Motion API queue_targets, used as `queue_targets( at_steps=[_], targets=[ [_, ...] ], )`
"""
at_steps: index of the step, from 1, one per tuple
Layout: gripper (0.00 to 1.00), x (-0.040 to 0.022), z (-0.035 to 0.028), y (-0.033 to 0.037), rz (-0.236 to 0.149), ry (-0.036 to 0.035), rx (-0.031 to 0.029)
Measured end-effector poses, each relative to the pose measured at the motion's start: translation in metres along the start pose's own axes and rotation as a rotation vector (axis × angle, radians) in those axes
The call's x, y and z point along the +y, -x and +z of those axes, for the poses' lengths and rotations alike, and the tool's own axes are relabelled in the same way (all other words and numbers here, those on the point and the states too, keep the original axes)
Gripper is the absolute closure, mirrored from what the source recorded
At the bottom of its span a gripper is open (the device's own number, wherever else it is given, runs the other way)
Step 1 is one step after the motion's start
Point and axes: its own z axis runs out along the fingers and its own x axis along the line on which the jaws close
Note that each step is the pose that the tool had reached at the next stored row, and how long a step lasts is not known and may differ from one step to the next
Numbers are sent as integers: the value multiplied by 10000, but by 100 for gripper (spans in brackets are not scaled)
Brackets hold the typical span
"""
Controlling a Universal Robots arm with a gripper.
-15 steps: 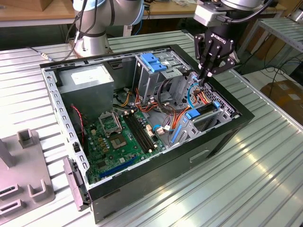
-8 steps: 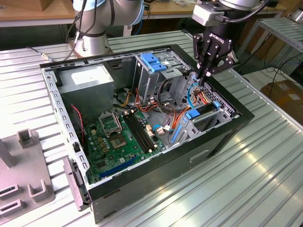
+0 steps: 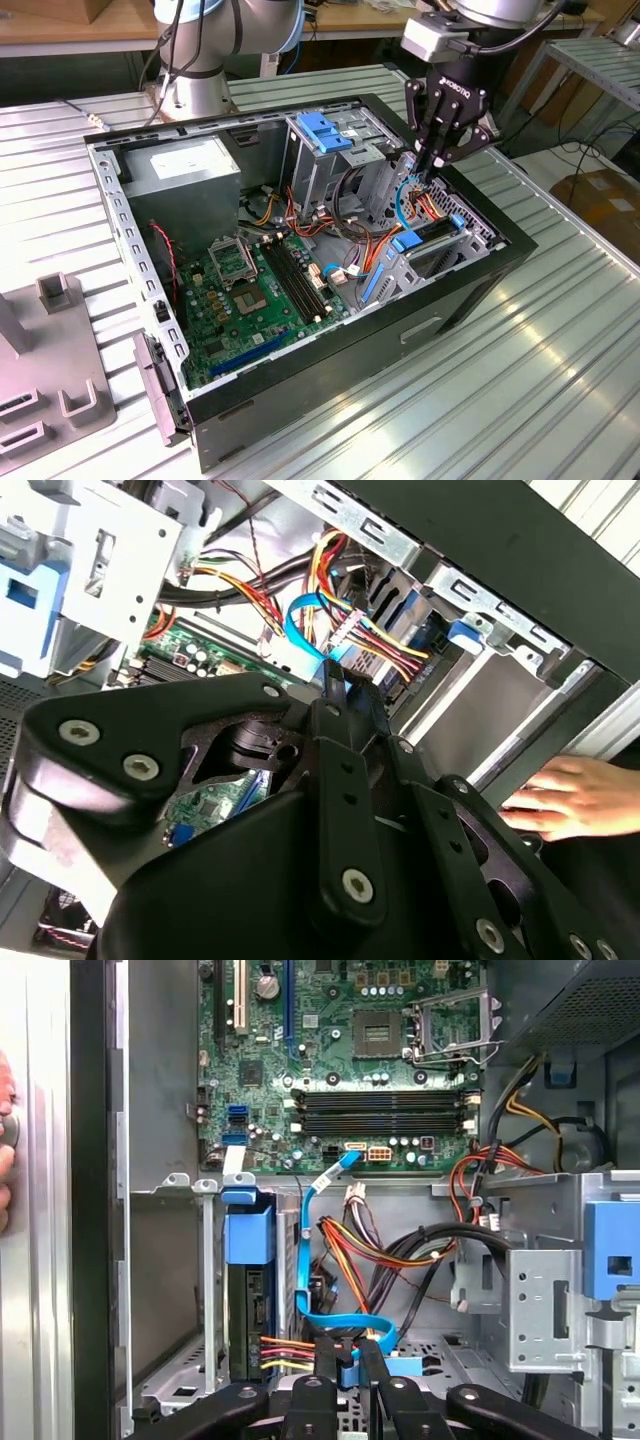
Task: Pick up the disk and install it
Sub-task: 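Insert the second disk wire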
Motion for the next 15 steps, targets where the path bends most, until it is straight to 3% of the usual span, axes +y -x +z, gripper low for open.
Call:
queue_targets(
  at_steps=[1,2,4,5,7,10,11,15],
  targets=[
    [78,0,12,2,0,-1,79],
    [78,0,21,3,0,-3,196],
    [89,1,40,4,0,-6,414],
    [89,1,45,5,-1,-8,483],
    [89,1,58,7,-1,-9,595],
    [89,1,75,9,-1,-11,686],
    [82,1,84,10,-1,-11,721],
    [82,1,119,14,-1,-13,864]
  ],
)
